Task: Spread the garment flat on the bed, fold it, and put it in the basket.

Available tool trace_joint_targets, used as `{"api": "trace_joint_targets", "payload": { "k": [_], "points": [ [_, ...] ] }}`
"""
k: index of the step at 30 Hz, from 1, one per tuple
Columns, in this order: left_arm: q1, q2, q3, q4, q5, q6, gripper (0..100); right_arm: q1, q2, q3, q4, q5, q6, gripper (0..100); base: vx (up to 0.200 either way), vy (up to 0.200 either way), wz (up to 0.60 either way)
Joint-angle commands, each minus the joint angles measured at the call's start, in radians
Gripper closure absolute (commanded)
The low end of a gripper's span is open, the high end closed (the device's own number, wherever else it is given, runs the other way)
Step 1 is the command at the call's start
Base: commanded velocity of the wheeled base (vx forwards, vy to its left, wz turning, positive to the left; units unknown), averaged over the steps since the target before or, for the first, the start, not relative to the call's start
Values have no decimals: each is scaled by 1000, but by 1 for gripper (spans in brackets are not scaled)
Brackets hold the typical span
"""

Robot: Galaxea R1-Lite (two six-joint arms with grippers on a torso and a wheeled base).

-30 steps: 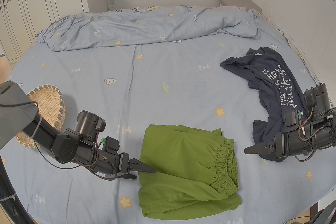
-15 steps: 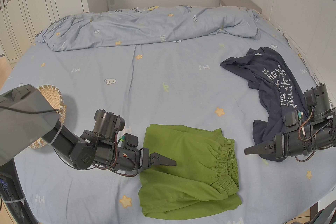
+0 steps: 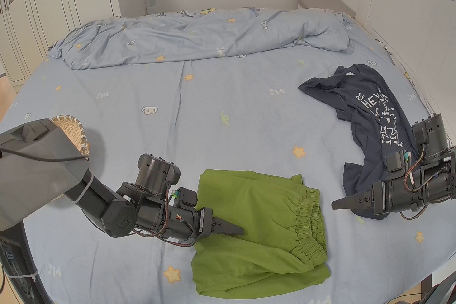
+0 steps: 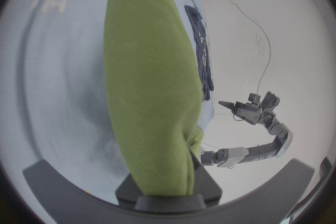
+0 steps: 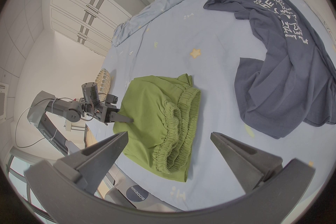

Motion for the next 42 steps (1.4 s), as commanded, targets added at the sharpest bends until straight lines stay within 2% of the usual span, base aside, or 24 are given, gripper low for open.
{"api": "trace_joint_targets", "payload": {
  "k": [1, 7, 10, 11, 12, 13, 14, 15, 17, 18, 20, 24, 30, 42],
  "points": [
    [0, -16, 1, -2, 11, 1, 100, -1, 3, 0, 0, 1, 0, 0, 0, 0, 0],
    [32, -151, 67, 6, 24, 6, 100, -2, 12, -14, 3, -1, 2, 0, 0, 0, 0],
    [86, -290, 66, 73, 23, -37, 100, -7, 24, -52, 6, -1, 0, 0, 0, 0, 0],
    [109, -345, 43, 131, 23, -68, 100, -7, 32, -71, 9, -2, -1, 0, 0, 0, 0],
    [109, -345, 43, 131, 23, -68, 100, -7, 32, -71, 9, -2, -1, 0, 0, 0, 0],
    [145, -419, -26, 253, 23, -95, 100, -7, 44, -109, 12, -2, -3, 0, 0, 0, 0],
    [164, -440, -56, 308, 24, -94, 100, -7, 58, -131, 14, -2, -3, 0, 0, 0, 0],
    [165, -444, -60, 317, 24, -94, 100, -7, 61, -134, 14, -2, -3, 0, 0, 0, 0],
    [198, -482, -154, 463, 24, -88, 100, -8, 98, -200, 29, -2, -3, 0, 0, 0, 0],
    [198, -482, -154, 463, 24, -88, 100, -8, 98, -200, 29, -2, -3, 0, 0, 0, 0],
    [227, -502, -177, 538, 24, -29, 100, -4, 107, -223, 49, -1, 0, 0, 0, 0, 0],
    [237, -491, -175, 587, 26, 55, 100, 4, 153, -217, 47, 2, 2, 0, 0, 0, 0],
    [253, -502, -180, 599, 26, 60, 100, 21, 150, -217, 47, 1, 2, 0, 0, 67, 0],
    [188, -522, -177, 641, 27, 61, 100, 33, 147, -184, 46, -1, 2, 0, 0, 200, 0]
  ]
}}
